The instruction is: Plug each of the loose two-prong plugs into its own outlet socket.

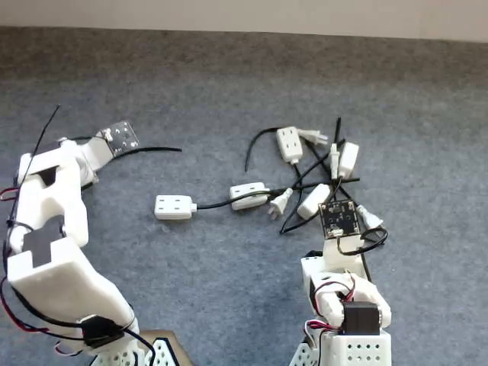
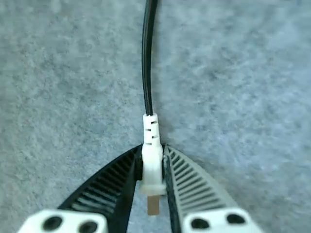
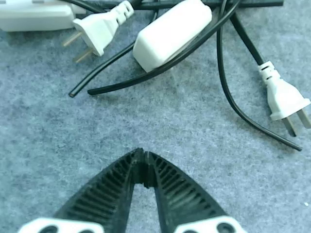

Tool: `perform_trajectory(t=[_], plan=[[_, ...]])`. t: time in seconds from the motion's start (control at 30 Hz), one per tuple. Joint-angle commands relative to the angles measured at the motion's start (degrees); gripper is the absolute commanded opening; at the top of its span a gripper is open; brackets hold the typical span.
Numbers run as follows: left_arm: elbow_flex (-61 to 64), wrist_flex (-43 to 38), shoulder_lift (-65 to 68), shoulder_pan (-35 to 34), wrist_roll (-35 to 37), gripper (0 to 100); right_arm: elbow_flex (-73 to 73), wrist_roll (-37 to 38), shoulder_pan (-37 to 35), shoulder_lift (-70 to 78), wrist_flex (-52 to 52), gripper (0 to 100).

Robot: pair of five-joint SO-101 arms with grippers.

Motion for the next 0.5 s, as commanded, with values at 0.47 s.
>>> perform_trajectory(t=[0.47], plan=[[7.96,-0.97,-28.70,8.48,18.81,1,8.66,0.53,0.13,-0.22,0.31,0.8]])
